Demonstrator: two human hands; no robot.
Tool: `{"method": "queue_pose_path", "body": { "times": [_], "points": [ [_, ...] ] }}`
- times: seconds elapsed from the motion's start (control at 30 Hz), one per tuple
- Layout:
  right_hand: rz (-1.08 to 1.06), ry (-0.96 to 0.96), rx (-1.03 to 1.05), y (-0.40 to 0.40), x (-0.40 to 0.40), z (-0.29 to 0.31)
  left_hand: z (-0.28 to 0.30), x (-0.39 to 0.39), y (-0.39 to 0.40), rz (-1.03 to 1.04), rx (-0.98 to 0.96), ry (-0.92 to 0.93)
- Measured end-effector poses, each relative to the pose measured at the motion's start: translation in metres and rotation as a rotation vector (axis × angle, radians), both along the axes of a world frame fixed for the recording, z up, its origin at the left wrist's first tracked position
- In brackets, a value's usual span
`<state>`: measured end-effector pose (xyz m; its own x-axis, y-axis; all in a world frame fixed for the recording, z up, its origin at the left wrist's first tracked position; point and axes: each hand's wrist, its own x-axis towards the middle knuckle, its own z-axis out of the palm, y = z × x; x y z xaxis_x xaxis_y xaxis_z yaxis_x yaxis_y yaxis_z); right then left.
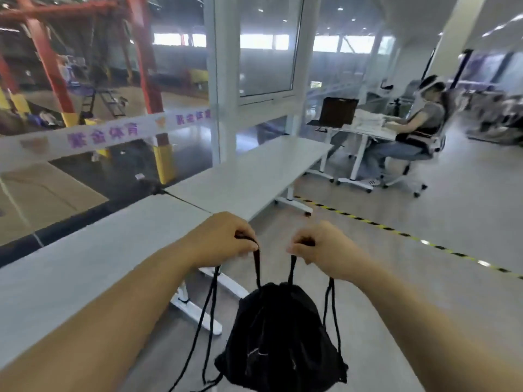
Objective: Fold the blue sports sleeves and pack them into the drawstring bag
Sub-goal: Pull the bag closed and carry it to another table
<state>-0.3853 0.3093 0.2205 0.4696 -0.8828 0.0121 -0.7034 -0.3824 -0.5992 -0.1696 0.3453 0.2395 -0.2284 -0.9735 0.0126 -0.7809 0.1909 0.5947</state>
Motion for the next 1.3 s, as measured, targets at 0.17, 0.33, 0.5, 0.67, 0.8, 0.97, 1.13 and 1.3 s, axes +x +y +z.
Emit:
{"method": "queue_pose_path", "body": {
  "times": [0.17, 0.33, 0.5, 0.67, 0.8, 0.97, 1.13, 1.3],
  "points": [
    [-0.093, -0.015, 0.16, 0.024, -0.09, -0.064, -0.05, -0.125, -0.013, -0.207, 0.098, -0.057],
    [-0.349, -0.166, 0.239, 0.037, -0.167, -0.101, -0.071, -0.223, -0.028, -0.364, 0.145, 0.0],
    [-0.602, -0.031, 0.268, 0.044, -0.25, -0.127, -0.087, -0.306, -0.06, -0.492, 0.125, 0.004],
    [-0.787, 0.083, 0.374, 0.047, -0.327, -0.162, -0.126, -0.382, -0.101, -0.694, 0.201, -0.176],
    [-0.899, 0.204, 0.468, 0.045, -0.385, -0.175, -0.167, -0.441, -0.139, -0.83, 0.242, -0.372],
    [-1.085, 0.281, 0.568, 0.054, -0.458, -0.173, -0.202, -0.52, -0.183, -1.022, 0.242, -0.557],
    [-1.271, 0.295, 0.575, 0.074, -0.526, -0.167, -0.212, -0.606, -0.203, -1.179, 0.191, -0.689],
    [-1.38, 0.313, 0.653, 0.093, -0.59, -0.173, -0.221, -0.698, -0.202, -1.33, 0.154, -0.758]
  ]
}}
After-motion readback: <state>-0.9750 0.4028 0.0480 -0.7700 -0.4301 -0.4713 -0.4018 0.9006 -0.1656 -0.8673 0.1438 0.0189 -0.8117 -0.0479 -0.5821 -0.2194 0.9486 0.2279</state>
